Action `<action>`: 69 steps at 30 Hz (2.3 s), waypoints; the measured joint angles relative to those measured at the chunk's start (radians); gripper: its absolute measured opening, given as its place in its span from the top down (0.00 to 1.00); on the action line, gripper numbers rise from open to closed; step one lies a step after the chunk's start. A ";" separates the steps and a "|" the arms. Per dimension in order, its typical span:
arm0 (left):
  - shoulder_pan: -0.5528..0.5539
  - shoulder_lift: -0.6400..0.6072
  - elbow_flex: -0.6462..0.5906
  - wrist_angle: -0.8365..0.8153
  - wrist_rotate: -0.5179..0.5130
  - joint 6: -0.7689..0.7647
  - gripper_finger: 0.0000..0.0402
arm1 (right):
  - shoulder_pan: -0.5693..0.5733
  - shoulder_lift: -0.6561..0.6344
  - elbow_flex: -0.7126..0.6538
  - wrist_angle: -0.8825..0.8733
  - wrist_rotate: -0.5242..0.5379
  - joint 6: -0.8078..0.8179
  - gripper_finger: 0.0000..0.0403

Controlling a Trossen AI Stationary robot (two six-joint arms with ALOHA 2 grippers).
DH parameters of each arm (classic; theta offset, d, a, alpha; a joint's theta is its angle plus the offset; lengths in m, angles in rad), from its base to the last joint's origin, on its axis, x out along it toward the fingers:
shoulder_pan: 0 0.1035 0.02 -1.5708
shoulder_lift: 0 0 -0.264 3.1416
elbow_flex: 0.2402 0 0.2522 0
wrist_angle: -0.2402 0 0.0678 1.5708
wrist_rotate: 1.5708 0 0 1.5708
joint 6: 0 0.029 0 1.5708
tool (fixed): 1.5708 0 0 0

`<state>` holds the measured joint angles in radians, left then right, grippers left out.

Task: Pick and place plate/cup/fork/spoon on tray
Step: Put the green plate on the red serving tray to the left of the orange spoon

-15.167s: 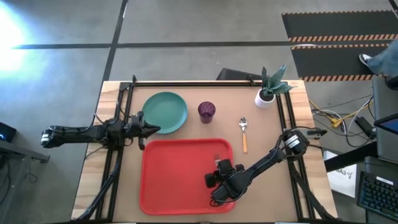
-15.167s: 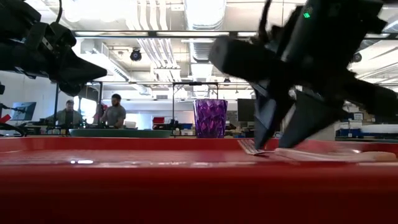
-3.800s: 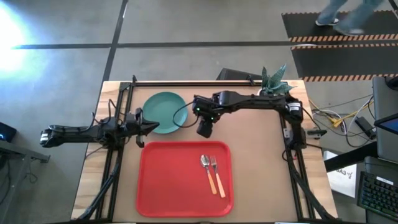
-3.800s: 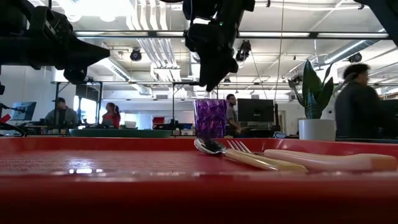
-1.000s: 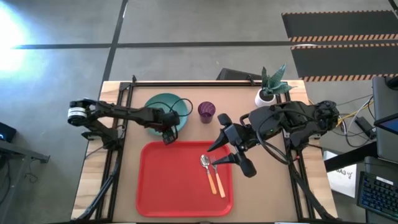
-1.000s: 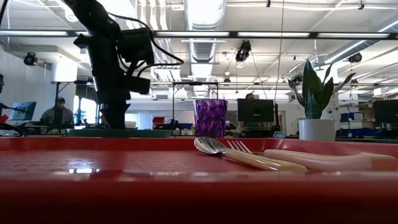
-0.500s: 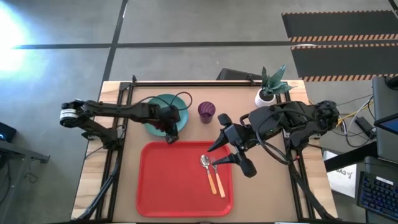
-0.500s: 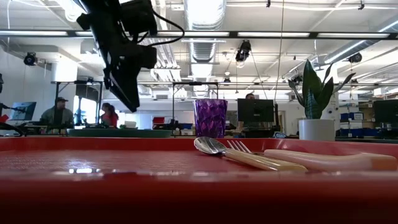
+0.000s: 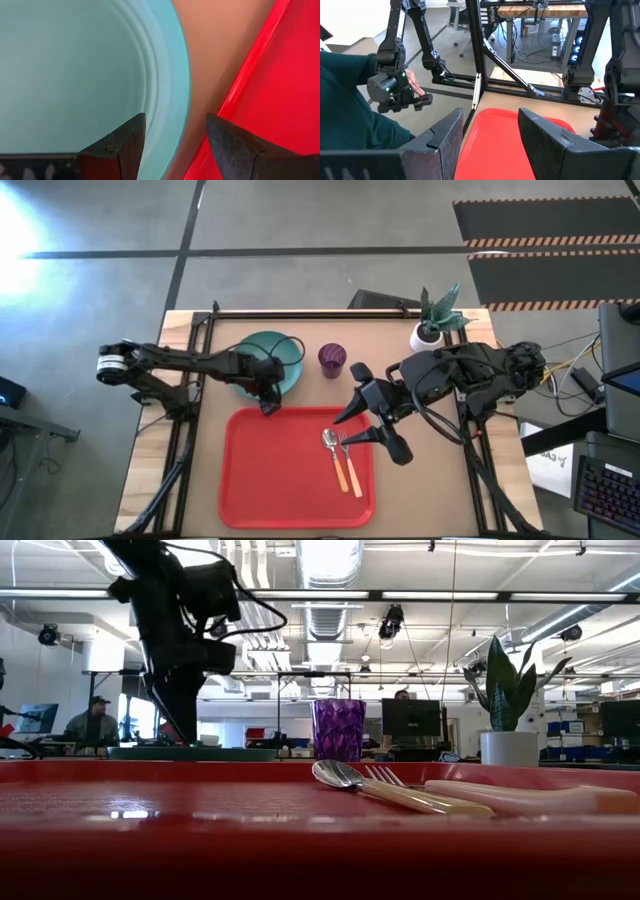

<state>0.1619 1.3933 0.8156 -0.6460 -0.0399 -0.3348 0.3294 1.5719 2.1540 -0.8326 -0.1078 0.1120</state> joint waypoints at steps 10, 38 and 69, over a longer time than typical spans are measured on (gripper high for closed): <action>0.000 0.000 -0.040 0.002 0.006 -0.026 0.53 | 0.000 0.000 0.000 0.000 0.000 0.000 0.56; 0.000 0.000 -0.119 0.097 -0.168 0.069 0.98 | 0.000 0.000 0.000 0.001 -0.003 -0.033 0.56; -0.601 0.055 0.499 -0.297 -0.209 -0.605 1.00 | -0.156 -0.365 0.001 -0.201 0.291 -0.110 0.60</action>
<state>-0.4386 1.4485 1.3146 -0.9431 -0.2491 -0.9402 0.1739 1.2069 2.1551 -1.0337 0.1828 0.0017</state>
